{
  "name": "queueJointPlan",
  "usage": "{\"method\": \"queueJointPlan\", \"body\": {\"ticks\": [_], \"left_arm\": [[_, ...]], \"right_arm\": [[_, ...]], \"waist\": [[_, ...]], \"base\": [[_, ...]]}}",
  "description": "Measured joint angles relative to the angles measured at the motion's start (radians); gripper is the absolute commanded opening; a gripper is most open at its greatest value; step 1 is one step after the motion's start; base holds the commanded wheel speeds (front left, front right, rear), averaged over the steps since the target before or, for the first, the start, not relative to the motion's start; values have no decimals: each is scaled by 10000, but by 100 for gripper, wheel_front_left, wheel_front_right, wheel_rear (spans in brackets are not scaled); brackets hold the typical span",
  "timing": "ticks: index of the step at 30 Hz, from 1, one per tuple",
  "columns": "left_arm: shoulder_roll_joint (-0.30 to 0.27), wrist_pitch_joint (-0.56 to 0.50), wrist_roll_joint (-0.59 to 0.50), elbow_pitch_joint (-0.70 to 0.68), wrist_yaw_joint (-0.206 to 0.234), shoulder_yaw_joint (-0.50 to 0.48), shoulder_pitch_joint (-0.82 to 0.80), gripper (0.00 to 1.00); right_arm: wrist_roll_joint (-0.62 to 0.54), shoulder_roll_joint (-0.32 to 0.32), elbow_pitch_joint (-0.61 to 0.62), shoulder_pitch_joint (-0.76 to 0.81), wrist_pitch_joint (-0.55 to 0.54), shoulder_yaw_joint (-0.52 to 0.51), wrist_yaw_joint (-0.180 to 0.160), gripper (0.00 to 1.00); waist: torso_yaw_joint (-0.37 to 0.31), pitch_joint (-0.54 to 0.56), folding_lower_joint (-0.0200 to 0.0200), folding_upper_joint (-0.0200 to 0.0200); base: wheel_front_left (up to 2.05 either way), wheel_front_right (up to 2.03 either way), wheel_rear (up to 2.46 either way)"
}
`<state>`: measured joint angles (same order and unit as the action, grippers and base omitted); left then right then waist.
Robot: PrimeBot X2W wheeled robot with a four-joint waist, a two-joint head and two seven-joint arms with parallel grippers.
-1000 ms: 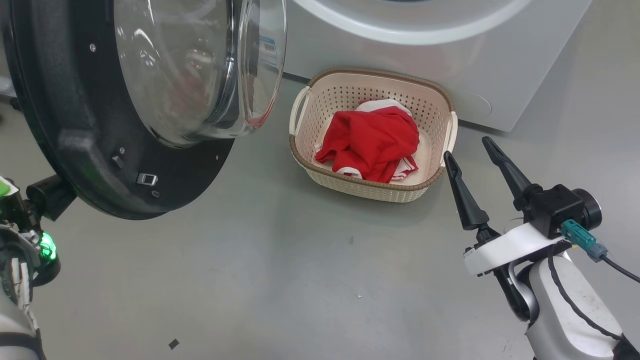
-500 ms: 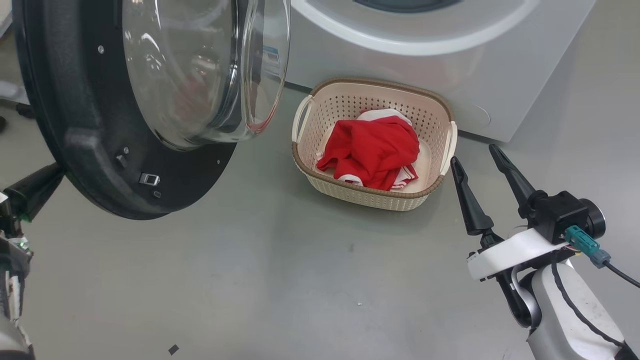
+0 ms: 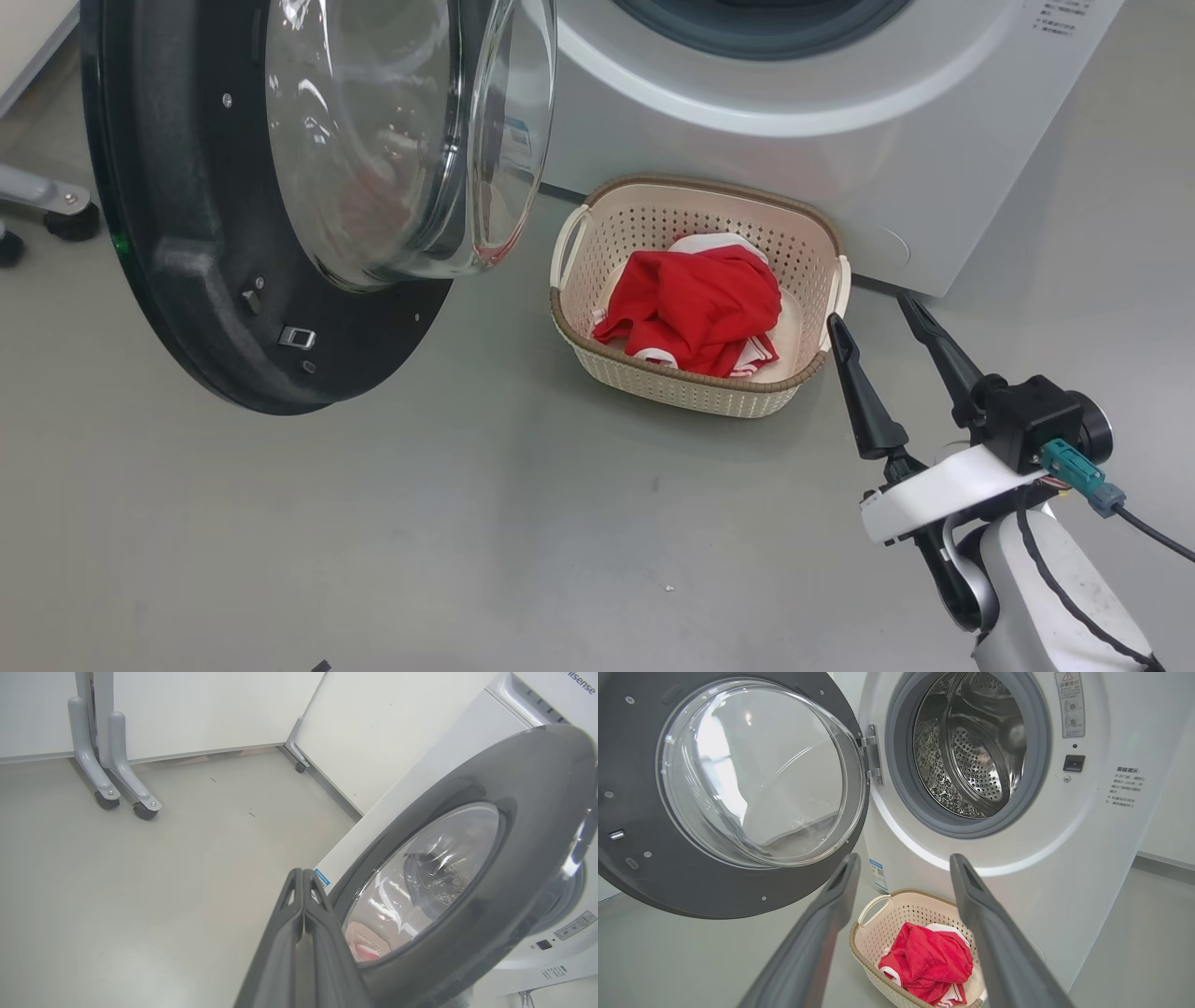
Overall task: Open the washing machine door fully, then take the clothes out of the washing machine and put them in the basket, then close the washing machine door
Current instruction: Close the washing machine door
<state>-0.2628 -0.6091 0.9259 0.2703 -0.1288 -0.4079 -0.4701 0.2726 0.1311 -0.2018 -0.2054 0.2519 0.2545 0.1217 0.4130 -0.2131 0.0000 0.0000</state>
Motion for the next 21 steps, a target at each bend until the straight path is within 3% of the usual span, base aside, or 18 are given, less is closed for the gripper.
{"method": "queueJointPlan", "body": {"ticks": [9,21], "left_arm": [[-585,2286,-1455,-1287,0,1469,1501,0],[-828,5064,-2815,-1620,0,2516,2906,0]], "right_arm": [[0,-15,2,113,0,4,0,100],[0,-15,15,180,0,-52,0,100]], "waist": [[-35,71,0,0],[29,61,0,0]], "base": [[0,0,0],[0,0,0]]}}
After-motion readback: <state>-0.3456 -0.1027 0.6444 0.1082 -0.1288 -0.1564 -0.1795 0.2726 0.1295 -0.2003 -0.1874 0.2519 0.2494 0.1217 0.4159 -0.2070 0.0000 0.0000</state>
